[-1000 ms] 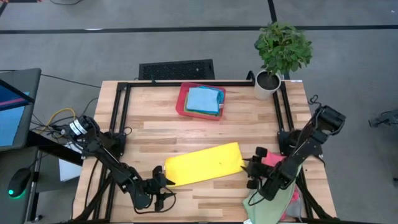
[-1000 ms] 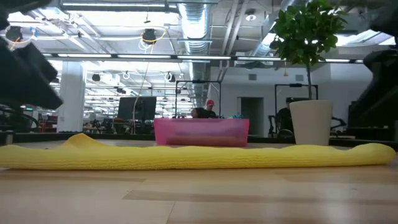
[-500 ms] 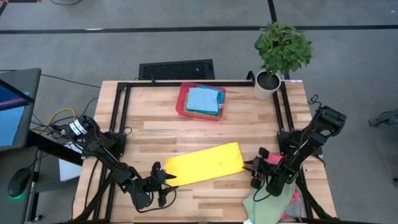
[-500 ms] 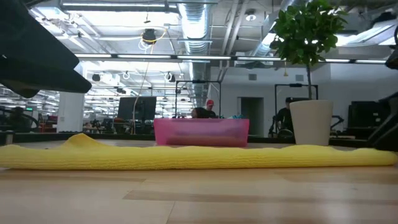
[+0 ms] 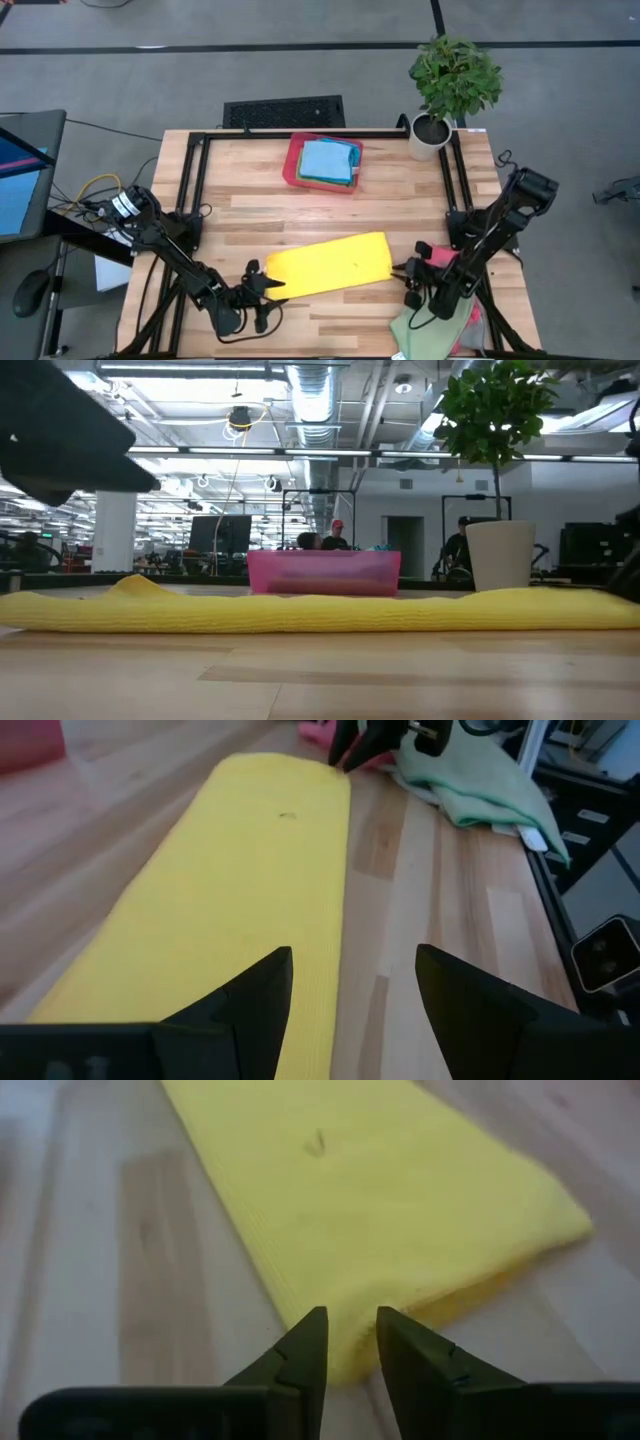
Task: Fold microfiber towels
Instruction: Fold the yellow microfiber cloth
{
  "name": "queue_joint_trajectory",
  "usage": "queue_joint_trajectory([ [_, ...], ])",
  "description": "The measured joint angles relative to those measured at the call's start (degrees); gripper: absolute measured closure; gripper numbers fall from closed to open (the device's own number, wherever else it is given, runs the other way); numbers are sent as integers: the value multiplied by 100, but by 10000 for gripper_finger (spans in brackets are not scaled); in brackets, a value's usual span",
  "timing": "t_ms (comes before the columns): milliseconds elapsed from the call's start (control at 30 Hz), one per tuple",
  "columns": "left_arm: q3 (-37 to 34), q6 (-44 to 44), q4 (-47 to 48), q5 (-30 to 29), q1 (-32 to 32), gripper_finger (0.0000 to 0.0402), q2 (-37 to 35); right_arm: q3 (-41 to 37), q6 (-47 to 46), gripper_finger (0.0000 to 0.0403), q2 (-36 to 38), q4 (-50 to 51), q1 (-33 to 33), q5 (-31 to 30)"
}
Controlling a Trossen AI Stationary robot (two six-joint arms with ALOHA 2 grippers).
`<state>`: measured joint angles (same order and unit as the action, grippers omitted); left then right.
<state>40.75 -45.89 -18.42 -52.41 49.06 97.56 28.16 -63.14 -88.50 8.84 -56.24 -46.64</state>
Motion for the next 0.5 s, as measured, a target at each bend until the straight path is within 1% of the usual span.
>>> queue_joint_trajectory([
  [133,0,371,-421,-125,-153,195,0,247,496,287,143,23,1,-217],
  [233,0,610,-756,-114,-352,195,0,564,926,287,202,425,60,163],
  [300,0,769,-883,-22,-537,195,0,857,1208,282,204,882,168,470],
  [367,0,942,-975,170,-743,195,0,1159,1605,272,206,1155,302,607],
  [433,0,1003,-1011,398,-929,195,1,1301,1931,260,167,1258,427,588],
  [500,0,1070,-1123,566,-1074,195,4,1253,2117,250,106,1258,490,479],
])
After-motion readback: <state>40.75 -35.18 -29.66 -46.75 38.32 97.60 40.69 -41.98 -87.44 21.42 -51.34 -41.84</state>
